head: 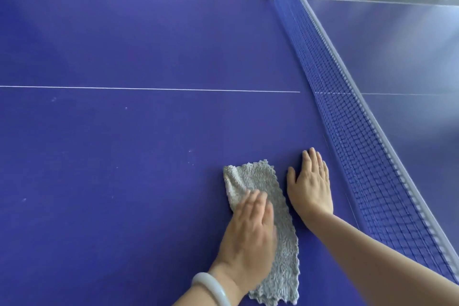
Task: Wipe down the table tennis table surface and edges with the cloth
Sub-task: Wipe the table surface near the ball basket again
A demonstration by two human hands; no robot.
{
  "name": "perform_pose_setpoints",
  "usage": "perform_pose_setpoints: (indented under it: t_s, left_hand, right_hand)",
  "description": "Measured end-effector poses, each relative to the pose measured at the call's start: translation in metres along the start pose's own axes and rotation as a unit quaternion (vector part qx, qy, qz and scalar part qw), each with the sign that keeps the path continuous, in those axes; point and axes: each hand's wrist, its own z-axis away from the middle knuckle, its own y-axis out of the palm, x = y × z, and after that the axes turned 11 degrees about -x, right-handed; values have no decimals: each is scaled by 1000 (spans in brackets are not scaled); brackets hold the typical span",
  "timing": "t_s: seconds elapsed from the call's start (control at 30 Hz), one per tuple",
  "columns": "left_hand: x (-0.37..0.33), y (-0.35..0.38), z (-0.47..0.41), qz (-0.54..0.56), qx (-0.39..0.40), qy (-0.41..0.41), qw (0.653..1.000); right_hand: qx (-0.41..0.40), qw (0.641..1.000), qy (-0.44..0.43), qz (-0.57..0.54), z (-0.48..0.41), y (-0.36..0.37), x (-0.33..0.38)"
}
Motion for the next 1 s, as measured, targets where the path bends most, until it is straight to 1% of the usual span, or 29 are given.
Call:
perform_pose_setpoints:
  t_s: [0.1,0.13,0.27,0.4,0.5,0.57,0.6,0.67,0.73,0.77,0.83,0.93,1.0]
  left_hand:
    - [-24,21,-15,-78,103,-6,992]
    - [-21,25,-22,-77,105,-16,991]
    - [26,30,-58,-67,35,-38,996]
    - [83,26,-92,-111,57,-136,983]
    - [77,23,-81,-116,62,-174,976]
    - [55,20,-58,-104,54,-168,979]
    - [44,18,-42,-97,55,-150,982]
    - [28,9,-3,-70,72,-85,991]
    - [35,-4,30,-58,86,-22,994]
    - [45,-10,41,-67,91,-4,994]
    - [66,-20,49,-84,89,5,992]
    - [72,-26,43,-77,108,-19,991]
    - [68,-25,42,-64,114,-29,991]
  right_hand:
    - [3,1000,5,-1,2,-1,0]
    - [2,1000,7,-1,2,-1,0]
    - [-7,1000,8,4,-1,0,0]
    - [-6,1000,7,17,-1,3,3]
    - [5,999,0,37,-1,3,3]
    - [10,999,-4,44,-1,2,2]
    - [12,999,-7,46,-1,1,2]
    - [13,999,-11,47,0,0,0]
    - [14,999,-12,46,0,-1,-3]
    - [16,999,-13,47,0,-1,-3]
    - [17,999,-12,50,2,-1,0]
    - [26,997,-17,66,5,-3,3]
    - [14,995,-64,74,6,-4,2]
